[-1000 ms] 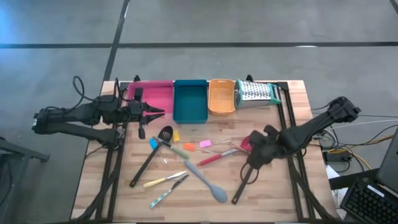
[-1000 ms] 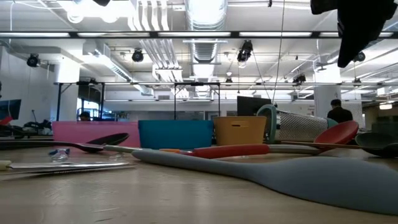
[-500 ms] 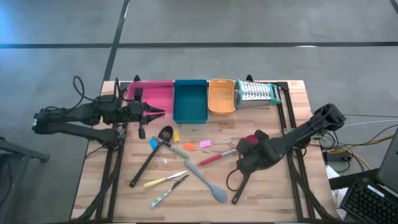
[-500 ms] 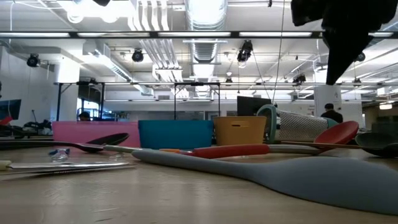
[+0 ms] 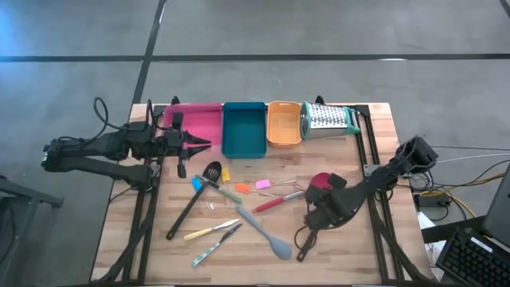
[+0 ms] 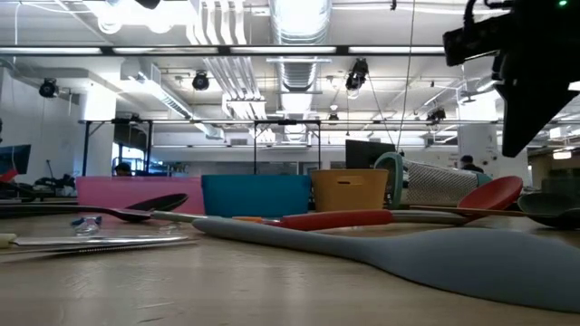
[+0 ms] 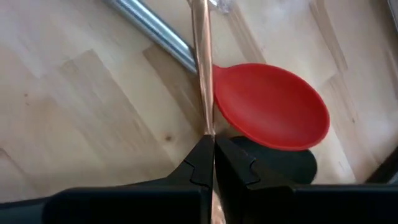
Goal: Pick & Place Kitchen Items
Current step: Put the gold knife into the yellow bin
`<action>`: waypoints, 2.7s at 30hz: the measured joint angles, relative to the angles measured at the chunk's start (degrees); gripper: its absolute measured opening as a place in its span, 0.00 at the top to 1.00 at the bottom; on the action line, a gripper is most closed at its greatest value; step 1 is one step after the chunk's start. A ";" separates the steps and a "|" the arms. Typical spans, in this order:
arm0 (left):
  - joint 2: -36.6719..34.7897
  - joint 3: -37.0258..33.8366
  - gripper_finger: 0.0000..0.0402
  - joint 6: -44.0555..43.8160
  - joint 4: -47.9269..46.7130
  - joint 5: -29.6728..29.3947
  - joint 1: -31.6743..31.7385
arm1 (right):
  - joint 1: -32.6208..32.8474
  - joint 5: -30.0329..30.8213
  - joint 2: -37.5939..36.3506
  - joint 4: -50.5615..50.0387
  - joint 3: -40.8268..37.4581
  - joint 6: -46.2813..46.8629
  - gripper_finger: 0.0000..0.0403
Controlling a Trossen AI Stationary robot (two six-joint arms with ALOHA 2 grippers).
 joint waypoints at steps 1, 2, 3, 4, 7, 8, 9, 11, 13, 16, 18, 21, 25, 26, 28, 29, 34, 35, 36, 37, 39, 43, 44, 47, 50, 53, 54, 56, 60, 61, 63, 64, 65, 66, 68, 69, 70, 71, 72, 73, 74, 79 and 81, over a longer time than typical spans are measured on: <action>-0.01 -0.01 0.87 0.01 0.00 -0.01 0.01 | 0.25 0.16 -0.46 0.38 -0.77 0.75 0.98; -0.01 0.01 0.87 0.01 0.00 0.01 0.01 | 0.52 0.16 -1.10 1.03 -1.64 1.42 0.98; 0.00 0.00 0.87 -0.01 -0.01 0.01 0.01 | 0.91 0.14 -1.80 2.18 -2.51 2.15 0.98; -0.01 0.01 0.87 0.00 -0.02 0.01 0.01 | 1.18 0.15 -2.51 3.76 -3.41 2.73 0.98; -0.01 0.01 0.87 0.01 -0.02 0.01 0.01 | 1.98 -0.09 -4.92 9.90 -6.25 2.88 0.95; -0.01 0.00 0.87 0.01 -0.04 0.00 0.01 | 2.25 -0.07 -5.45 11.62 -7.18 2.77 0.93; -0.01 0.01 0.87 0.00 -0.07 0.00 0.01 | 2.43 -0.08 -6.08 13.85 -8.20 2.33 0.91; -0.01 0.01 0.87 0.01 -0.09 0.01 0.01 | 2.90 -0.08 -6.99 17.15 -9.95 0.95 0.86; 0.00 0.01 0.87 0.00 -0.09 0.01 0.01 | 2.95 -0.08 -7.30 18.54 -11.28 -0.31 0.80; 0.00 0.01 0.87 0.01 -0.11 0.01 0.01 | 2.86 -0.12 -7.24 18.89 -12.99 -1.40 0.73; -0.01 0.01 0.87 0.00 -0.12 0.01 0.01 | 2.84 -0.12 -7.05 19.41 -14.02 -1.13 0.68; 0.00 0.01 0.87 0.00 -0.14 -0.01 0.01 | 2.84 -0.25 -7.03 19.71 -15.78 -0.14 0.63; 0.01 0.01 0.87 0.01 -0.17 0.00 0.01 | 2.84 -0.25 -7.06 20.26 -17.77 1.82 0.59; 0.00 0.01 0.87 0.01 -0.20 0.00 0.01 | 2.84 -0.25 -7.03 20.89 -18.16 1.99 0.59; 0.01 0.01 0.87 0.00 -0.27 0.01 0.01 | 2.61 -0.13 -7.01 20.90 -18.74 2.22 0.58; 0.00 0.00 0.87 -0.01 -0.31 0.00 0.01 | 2.41 -0.08 -7.01 20.90 -18.91 2.30 0.58; -0.01 0.01 0.87 0.00 -0.49 0.01 0.01 | 1.01 1.25 -7.00 21.27 -19.27 1.78 0.61; 0.00 0.01 0.87 0.01 -0.50 0.01 0.01 | 0.67 1.33 -6.99 21.51 -19.29 1.37 0.62; 0.01 0.00 0.87 0.01 -0.50 0.01 0.01 | 0.32 1.41 -6.99 21.90 -19.36 0.91 0.63; 0.00 0.01 0.87 0.00 -0.50 0.01 0.01 | 0.02 1.45 -6.99 22.34 -19.47 0.46 0.64; -0.01 0.01 0.87 0.00 -0.48 0.01 0.00 | -0.32 1.44 -6.95 22.66 -19.61 0.12 0.66; 0.01 0.01 0.87 0.01 -0.48 0.01 0.01 | -0.70 1.43 -6.95 22.76 -20.35 0.09 0.71; -0.01 0.01 0.87 -0.01 -0.48 0.00 0.01 | -0.76 1.40 -6.95 22.92 -20.66 0.23 0.72; 0.00 0.01 0.87 0.00 -0.47 0.01 0.01 | -1.18 1.15 -6.95 24.92 -21.86 1.20 0.74; -0.01 0.01 0.87 0.01 -0.46 -0.01 0.01 | -1.95 0.20 -6.95 27.65 -23.21 1.18 0.77; -0.01 0.01 0.87 0.01 -0.46 0.01 0.01 | -2.95 -0.33 -6.95 29.86 -24.50 1.15 0.77; 0.00 0.00 0.87 0.01 -0.46 0.01 0.00 | -3.19 -0.34 -6.95 29.95 -24.84 1.15 0.77; -0.01 0.01 0.87 0.01 -0.45 0.01 0.01 | -3.51 -0.31 -7.06 30.20 -25.43 1.01 0.77; 0.00 0.01 0.87 0.01 -0.44 0.01 0.01 | -3.69 0.08 -7.16 30.55 -26.32 0.65 0.73; 0.00 0.01 0.87 -0.01 -0.44 0.01 0.01 | -3.69 0.13 -7.16 30.51 -26.45 0.64 0.73; -0.01 0.01 0.87 0.00 -0.44 0.01 0.01 | -3.69 0.14 -7.16 30.49 -26.56 0.59 0.72; 0.00 0.01 0.87 0.01 -0.44 0.01 0.01 | -3.69 0.14 -7.16 30.46 -26.57 0.59 0.72; -0.01 0.01 0.87 0.01 -0.44 -0.01 0.01 | -3.69 0.14 -7.14 30.46 -26.57 0.59 0.72; -0.01 0.01 0.87 -0.01 -0.44 -0.01 0.01 | -3.69 0.12 -7.12 30.47 -26.57 0.58 0.73; -0.01 0.01 0.87 0.01 -0.44 0.01 0.01 | -3.69 0.02 -7.08 30.50 -26.41 0.56 0.78; 0.00 0.01 0.87 0.01 -0.44 0.01 0.01 | -3.69 -0.05 -7.08 30.55 -26.28 0.46 0.81; -0.01 0.01 0.87 0.00 -0.44 0.01 0.01 | -3.69 -0.10 -7.06 30.60 -26.15 0.44 0.85; 0.01 0.01 0.87 0.01 -0.44 0.01 0.01 | -3.69 -0.10 -7.06 30.56 -26.06 0.46 0.89; 0.01 -0.01 0.87 0.01 -0.44 0.00 0.00 | -3.71 -0.12 -7.06 30.44 -25.93 0.36 0.92; 0.00 0.01 0.87 0.01 -0.43 0.01 0.01 | -3.71 -0.16 -7.03 30.27 -25.71 0.31 0.93; 0.00 0.01 0.87 0.01 -0.44 0.00 0.01 | -3.72 -0.17 -6.96 30.17 -25.49 0.30 0.93; 0.00 0.01 0.87 0.01 -0.43 0.00 0.01 | -3.76 -0.76 -6.82 29.95 -23.89 0.29 0.93; -0.01 0.01 0.87 0.01 -0.44 -0.01 0.01 | -3.74 -0.84 -6.92 29.98 -22.83 -0.20 0.93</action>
